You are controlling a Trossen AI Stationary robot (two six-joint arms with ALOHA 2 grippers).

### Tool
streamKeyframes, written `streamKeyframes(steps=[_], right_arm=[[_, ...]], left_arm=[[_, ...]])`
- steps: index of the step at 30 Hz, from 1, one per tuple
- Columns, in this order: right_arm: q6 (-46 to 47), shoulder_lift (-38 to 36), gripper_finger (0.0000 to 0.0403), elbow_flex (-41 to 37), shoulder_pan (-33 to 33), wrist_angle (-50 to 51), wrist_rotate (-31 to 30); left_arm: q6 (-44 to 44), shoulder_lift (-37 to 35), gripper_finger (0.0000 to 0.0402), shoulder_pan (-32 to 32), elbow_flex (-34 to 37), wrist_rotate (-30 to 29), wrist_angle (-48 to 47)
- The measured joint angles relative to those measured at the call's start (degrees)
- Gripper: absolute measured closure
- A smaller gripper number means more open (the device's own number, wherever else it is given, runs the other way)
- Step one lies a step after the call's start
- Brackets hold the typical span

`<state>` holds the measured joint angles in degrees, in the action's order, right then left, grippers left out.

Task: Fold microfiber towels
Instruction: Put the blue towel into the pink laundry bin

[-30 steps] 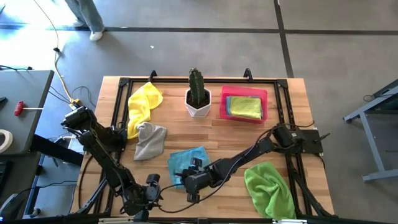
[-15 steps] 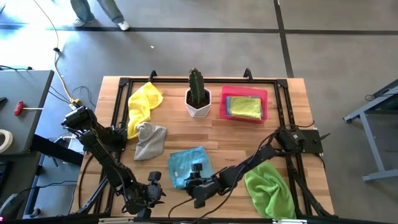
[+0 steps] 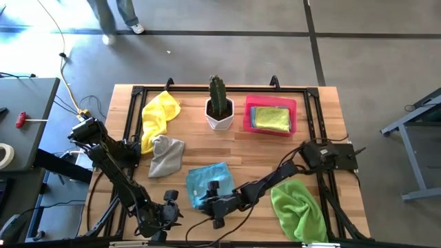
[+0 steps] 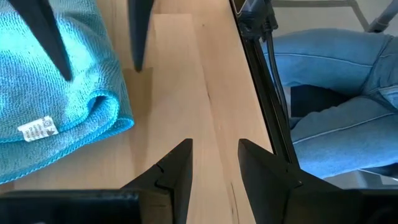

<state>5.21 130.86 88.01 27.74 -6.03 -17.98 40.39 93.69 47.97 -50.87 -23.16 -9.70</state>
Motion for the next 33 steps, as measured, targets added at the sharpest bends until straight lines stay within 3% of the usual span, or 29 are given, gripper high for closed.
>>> streamKeyframes(steps=[8, 23, 27, 33], right_arm=[[0.1, 2.0, 0.0166, 0.0, -0.9, -2.7, 0.3], [3.1, 1.9, 0.0171, 0.3, -4.7, 6.3, 2.6], [4.0, 1.9, 0.0214, 0.3, -5.1, 7.7, 4.2], [4.9, 2.0, 0.0344, 0.2, -5.2, 8.1, 4.5]], left_arm=[[0.1, 0.0, 0.0282, 0.1, 0.0, 0.3, -0.8], [1.4, 0.0, 0.0282, 0.1, 0.0, 0.5, -2.8], [1.6, 0.0, 0.0282, 0.1, 0.0, 0.5, -2.9], [1.6, 0.0, 0.0282, 0.1, 0.0, 0.5, -3.0]])
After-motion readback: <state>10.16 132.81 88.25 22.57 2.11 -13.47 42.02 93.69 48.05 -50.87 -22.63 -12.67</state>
